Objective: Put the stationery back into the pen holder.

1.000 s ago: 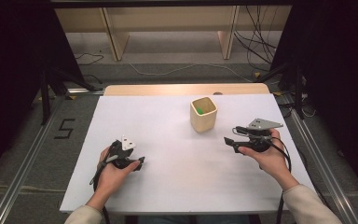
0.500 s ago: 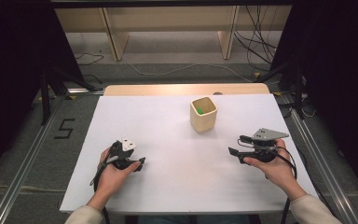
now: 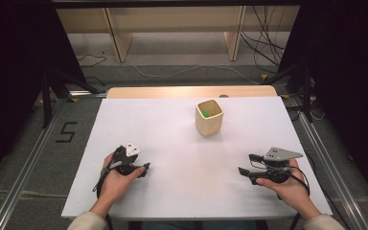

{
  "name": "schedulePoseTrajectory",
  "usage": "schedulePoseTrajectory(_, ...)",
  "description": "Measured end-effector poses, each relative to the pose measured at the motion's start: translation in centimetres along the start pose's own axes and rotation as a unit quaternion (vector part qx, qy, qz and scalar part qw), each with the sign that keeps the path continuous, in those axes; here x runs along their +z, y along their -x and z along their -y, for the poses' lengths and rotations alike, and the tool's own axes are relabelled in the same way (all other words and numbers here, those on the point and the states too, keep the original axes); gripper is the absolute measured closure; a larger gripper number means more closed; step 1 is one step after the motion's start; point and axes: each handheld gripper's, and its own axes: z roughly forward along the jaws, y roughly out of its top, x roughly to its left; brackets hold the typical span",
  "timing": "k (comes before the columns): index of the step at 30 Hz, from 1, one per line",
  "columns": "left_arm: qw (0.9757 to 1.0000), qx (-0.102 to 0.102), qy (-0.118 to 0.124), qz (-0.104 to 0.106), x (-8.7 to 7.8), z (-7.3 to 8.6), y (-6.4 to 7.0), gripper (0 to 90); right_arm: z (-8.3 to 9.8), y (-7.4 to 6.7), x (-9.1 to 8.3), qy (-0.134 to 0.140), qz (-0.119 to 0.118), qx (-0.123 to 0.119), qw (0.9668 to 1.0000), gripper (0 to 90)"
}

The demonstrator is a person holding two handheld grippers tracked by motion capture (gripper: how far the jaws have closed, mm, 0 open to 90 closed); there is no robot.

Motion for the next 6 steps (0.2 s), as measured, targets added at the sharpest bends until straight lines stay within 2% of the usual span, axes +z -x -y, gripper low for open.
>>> schedulePoseTrajectory(6,1.0000,0.003,0.000,0.002,-0.02,-0.04,0.22,32.4,0.81,-0.44,-0.42,0.000,-0.007,0.003,1.0000,29.8)
